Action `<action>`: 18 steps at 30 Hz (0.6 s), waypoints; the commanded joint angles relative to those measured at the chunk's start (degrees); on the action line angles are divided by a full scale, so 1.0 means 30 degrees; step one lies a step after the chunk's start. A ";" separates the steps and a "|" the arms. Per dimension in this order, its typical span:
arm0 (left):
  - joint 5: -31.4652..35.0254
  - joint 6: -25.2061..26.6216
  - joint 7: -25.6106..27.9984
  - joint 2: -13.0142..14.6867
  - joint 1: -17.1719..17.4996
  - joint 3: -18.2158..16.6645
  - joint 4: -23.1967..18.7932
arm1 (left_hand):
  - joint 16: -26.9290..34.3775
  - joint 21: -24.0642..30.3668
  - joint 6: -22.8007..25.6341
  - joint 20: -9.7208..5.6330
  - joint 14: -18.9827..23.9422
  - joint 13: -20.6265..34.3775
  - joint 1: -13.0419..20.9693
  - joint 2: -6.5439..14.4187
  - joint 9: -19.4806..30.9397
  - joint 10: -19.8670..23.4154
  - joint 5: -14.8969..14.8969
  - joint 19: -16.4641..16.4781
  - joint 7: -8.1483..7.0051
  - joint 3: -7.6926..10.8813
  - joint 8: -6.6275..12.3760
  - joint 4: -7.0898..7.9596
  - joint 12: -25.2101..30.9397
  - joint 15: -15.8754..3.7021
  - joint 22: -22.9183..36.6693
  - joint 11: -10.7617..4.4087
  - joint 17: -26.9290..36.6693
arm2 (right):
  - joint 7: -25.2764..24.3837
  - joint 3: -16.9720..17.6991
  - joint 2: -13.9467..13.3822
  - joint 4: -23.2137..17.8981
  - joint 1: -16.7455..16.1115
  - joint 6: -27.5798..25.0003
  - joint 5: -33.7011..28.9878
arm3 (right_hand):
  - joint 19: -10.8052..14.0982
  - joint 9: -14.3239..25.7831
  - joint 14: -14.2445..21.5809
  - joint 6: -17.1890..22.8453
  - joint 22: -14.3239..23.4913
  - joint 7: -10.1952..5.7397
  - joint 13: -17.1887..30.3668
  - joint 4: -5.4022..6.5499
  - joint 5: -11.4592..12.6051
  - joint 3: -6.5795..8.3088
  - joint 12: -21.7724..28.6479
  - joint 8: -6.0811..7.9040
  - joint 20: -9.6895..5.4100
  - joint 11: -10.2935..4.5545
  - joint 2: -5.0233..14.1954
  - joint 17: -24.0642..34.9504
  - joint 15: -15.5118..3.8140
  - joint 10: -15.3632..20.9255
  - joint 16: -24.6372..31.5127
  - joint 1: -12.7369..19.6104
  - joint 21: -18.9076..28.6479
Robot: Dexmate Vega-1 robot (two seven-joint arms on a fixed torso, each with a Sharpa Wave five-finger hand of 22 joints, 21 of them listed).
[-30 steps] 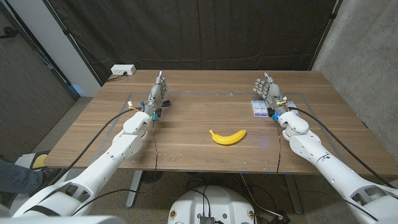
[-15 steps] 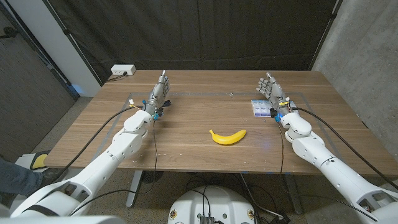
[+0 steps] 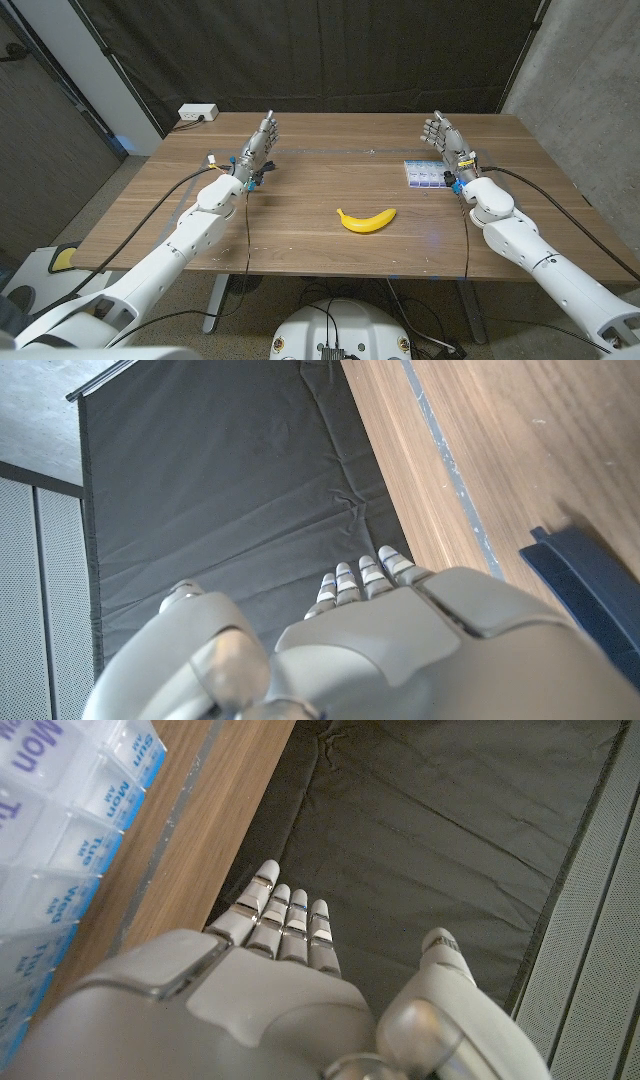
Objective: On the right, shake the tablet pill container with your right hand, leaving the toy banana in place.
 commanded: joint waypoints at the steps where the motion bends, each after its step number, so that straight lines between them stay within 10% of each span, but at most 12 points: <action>1: 0.0859 0.0864 0.1348 -0.0265 -0.0412 0.0373 -0.0504 | 0.0156 0.0151 0.0242 -0.0812 0.0194 0.0034 0.0258 0.0080 0.0055 0.0247 0.0042 0.0296 0.0014 -0.0007 0.0153 -0.0113 0.0138 0.0011 0.0035 0.0036 0.0065 | 0.0205 0.0414 -0.0967 -0.0197 -0.0298 0.0481 -0.0640 | 0.0110 0.0026 0.0114 0.0027 0.0087 -0.0119 0.0059 -0.0058 -0.0015 0.0096 0.0082 0.0014 -0.0636 -0.0142 0.0059 0.0049 -0.0070 0.0248 0.0023 0.0249 -0.0063; 18: 0.1491 0.2148 0.2395 -0.0475 -0.0664 0.0871 -0.1270 | 0.0137 0.0014 0.1659 -0.0020 0.1180 0.0056 0.1028 0.0665 0.0076 0.1537 -0.0114 0.0752 0.0042 0.0180 0.0342 -0.0351 0.0279 0.0104 0.0052 0.0229 0.0081 | -0.0109 0.0938 -0.2549 -0.1235 -0.0551 0.0085 -0.2044 | 0.0324 0.0019 0.0233 0.0495 0.0106 -0.0174 0.0020 -0.0304 -0.0116 0.0092 0.0113 0.0084 -0.0753 -0.0805 0.0062 0.0012 -0.0391 0.0516 -0.0032 0.0655 -0.0306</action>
